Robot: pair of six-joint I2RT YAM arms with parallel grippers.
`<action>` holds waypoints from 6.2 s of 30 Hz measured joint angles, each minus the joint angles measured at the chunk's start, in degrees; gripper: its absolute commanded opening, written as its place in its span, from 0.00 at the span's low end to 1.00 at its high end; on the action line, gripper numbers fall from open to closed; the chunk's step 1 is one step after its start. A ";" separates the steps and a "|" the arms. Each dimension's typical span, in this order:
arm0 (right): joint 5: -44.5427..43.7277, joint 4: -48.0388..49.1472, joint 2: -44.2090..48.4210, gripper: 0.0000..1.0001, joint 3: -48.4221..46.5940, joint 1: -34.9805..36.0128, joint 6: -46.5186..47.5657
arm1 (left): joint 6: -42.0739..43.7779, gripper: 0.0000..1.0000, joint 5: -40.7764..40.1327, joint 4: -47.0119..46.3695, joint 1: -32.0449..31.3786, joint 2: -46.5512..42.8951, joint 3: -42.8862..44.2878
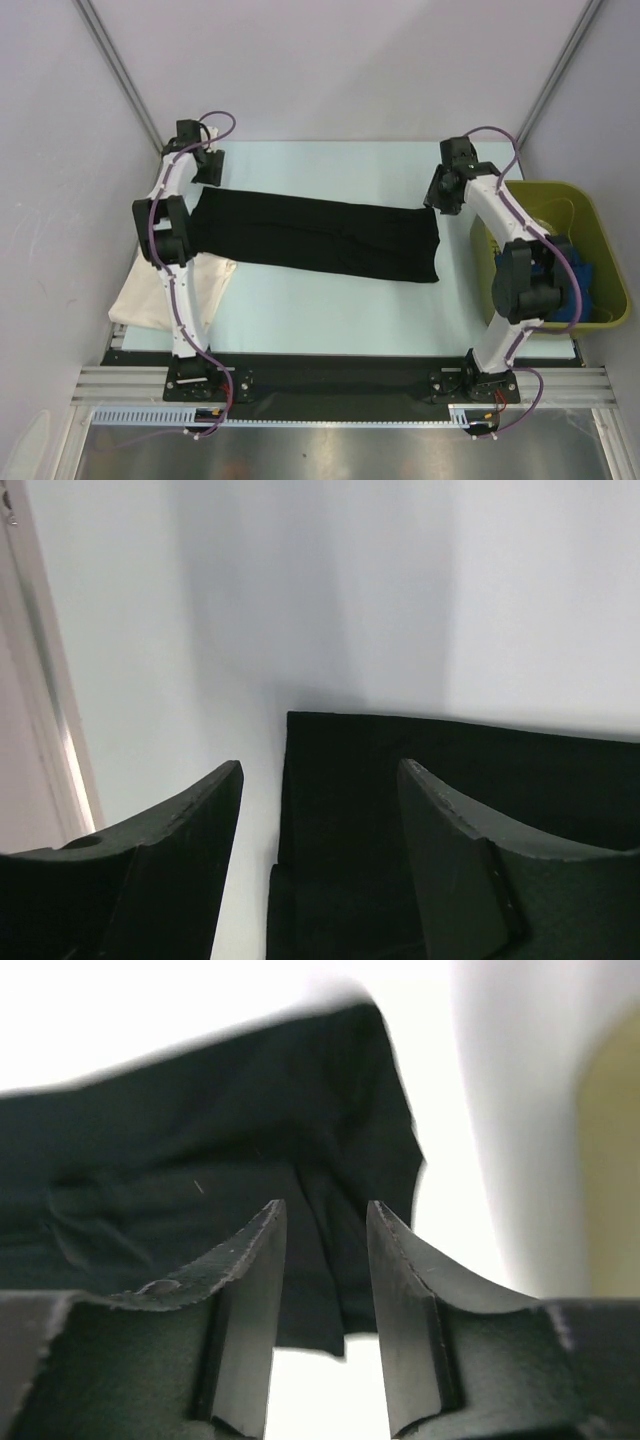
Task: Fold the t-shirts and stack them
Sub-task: Fold the tshirt
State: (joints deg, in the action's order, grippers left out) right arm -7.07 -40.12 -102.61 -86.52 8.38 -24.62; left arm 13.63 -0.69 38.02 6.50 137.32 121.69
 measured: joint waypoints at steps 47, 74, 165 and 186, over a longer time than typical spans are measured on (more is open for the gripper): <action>2.34 -2.73 -33.42 0.00 -29.59 -4.92 -2.34 | 14.95 0.00 20.98 8.41 -14.36 -10.56 -22.25; 6.43 11.78 -49.44 0.00 -50.18 -3.65 -14.64 | 18.36 0.00 39.93 20.90 -30.99 -24.63 -54.14; 9.11 14.88 -0.59 0.65 -10.73 2.34 -5.25 | 35.23 0.72 12.20 9.64 -44.78 -77.02 -77.88; 15.96 2.89 37.68 0.63 51.76 43.28 -27.61 | 64.06 0.73 16.06 -9.07 -64.11 -75.63 -94.75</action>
State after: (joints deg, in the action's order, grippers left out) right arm 8.88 -37.23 -64.93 -34.76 51.66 -52.23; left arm 77.69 15.38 28.95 -57.60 61.69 26.94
